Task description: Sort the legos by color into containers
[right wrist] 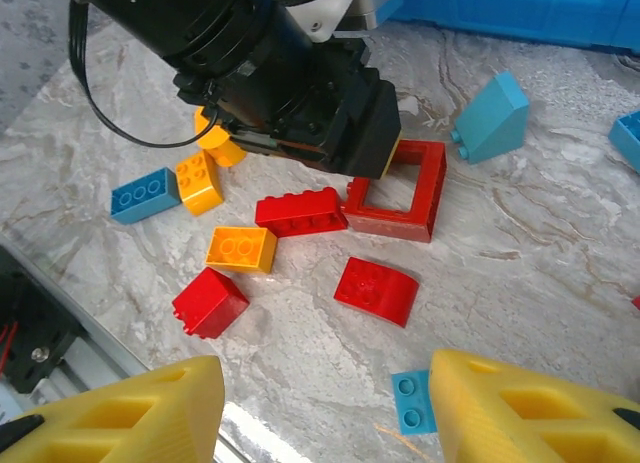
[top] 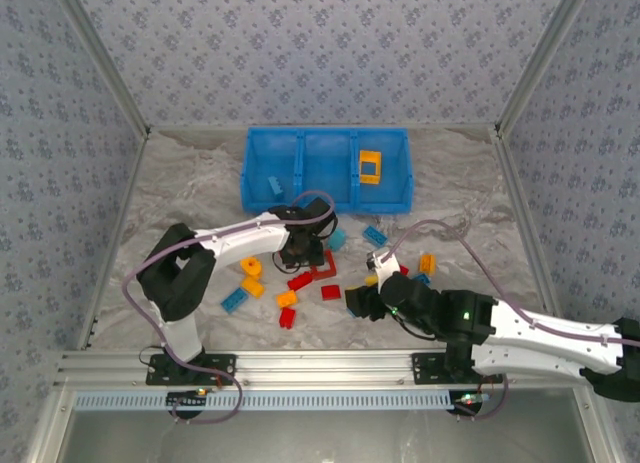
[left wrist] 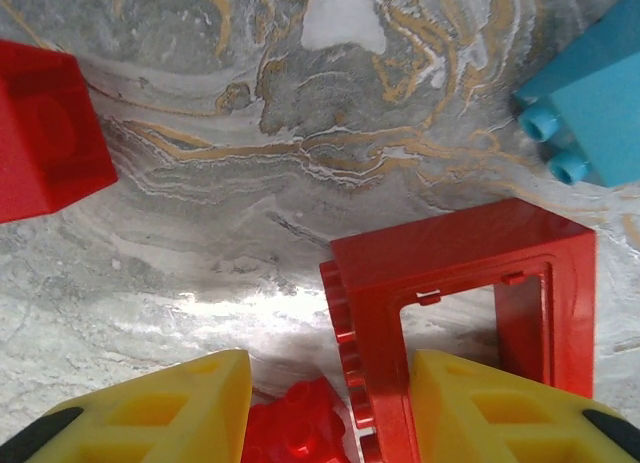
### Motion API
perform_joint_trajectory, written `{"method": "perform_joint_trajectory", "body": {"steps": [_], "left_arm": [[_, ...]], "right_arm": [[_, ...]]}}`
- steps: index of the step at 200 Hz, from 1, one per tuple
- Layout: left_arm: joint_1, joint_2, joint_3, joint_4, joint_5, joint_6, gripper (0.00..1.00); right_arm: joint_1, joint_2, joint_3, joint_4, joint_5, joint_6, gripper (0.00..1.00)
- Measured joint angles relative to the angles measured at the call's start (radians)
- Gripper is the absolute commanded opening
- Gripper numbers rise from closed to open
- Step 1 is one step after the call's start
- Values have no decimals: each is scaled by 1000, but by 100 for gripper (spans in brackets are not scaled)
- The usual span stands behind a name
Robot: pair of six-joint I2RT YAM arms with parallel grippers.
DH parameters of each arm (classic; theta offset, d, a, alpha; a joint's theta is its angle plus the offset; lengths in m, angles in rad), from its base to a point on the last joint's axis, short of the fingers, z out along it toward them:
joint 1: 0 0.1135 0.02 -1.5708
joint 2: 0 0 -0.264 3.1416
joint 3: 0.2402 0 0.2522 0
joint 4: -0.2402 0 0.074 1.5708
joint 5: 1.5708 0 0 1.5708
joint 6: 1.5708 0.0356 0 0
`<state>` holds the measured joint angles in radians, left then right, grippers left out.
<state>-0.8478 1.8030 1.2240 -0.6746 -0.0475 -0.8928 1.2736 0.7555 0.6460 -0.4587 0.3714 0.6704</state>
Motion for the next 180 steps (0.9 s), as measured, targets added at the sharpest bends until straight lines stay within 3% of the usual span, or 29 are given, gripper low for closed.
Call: {"method": "perform_joint_trajectory", "body": {"steps": [131, 180], "left_arm": [[-5, 41, -6, 65, -13, -37, 26], [-10, 8, 72, -70, -107, -2, 25]], "right_arm": [[2, 56, 2, 7, 19, 18, 57], [-13, 79, 86, -29, 53, -2, 55]]}}
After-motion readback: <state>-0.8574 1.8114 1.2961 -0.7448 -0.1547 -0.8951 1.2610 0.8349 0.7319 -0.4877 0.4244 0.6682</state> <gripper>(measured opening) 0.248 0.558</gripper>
